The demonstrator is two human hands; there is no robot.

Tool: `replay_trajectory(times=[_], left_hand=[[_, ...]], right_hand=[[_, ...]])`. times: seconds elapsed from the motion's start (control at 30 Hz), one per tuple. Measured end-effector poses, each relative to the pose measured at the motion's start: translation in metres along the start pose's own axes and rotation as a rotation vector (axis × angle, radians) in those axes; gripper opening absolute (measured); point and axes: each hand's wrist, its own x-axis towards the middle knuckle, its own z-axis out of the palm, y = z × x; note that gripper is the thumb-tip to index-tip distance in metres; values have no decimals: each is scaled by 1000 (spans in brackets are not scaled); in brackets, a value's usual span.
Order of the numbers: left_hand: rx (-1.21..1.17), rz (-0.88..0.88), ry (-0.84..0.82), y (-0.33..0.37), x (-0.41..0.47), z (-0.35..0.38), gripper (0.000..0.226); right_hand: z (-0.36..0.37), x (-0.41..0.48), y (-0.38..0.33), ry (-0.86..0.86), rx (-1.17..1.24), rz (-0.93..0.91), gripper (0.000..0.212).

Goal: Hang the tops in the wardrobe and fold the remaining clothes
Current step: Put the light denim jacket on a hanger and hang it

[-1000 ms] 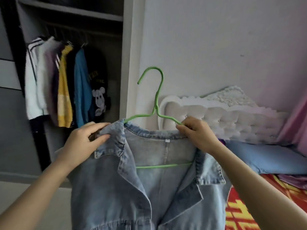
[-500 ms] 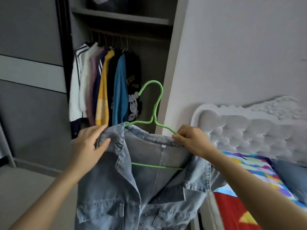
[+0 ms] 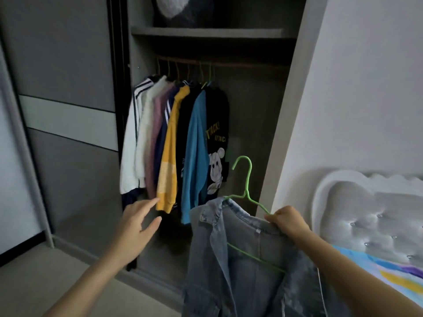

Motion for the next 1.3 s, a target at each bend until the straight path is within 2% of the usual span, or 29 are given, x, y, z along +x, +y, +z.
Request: replay_trajectory(times=[0.2,0.43,0.57,0.63,0.77,0.9,1.0,1.1,1.2,1.3], left_hand=[[47,-15,36,-47,91,14,45],[2,8,22,-81,155,44,47],[-72,23,57,-110,216,55,46],[-107,29,91,-122,253,57,46],[-132,117,132,-146,343,69,44],[-50,290,124,-156,440,71,42],[33,380,137,-159,495,71,36],[126,390,170,-163,545,73,55],[187,346,165,-163,583,78,41],[233,422,159,-166,603,93,43]], right_hand=[[30,97,-19,41,315,192,33],[52,170,-74,15,520,160,32],[32,224,-124,70,718,123,13],[15,244,-150,110,724,52,14],[-12,289,-205,242,703,-169,32],[-31,325,-257,336,756,-268,23],[-41,336,-281,372,717,-297,26],[-47,353,-299,402,669,-323,31],[-55,364,-317,496,581,-315,30],[-52,371,-321,540,524,-275,26]])
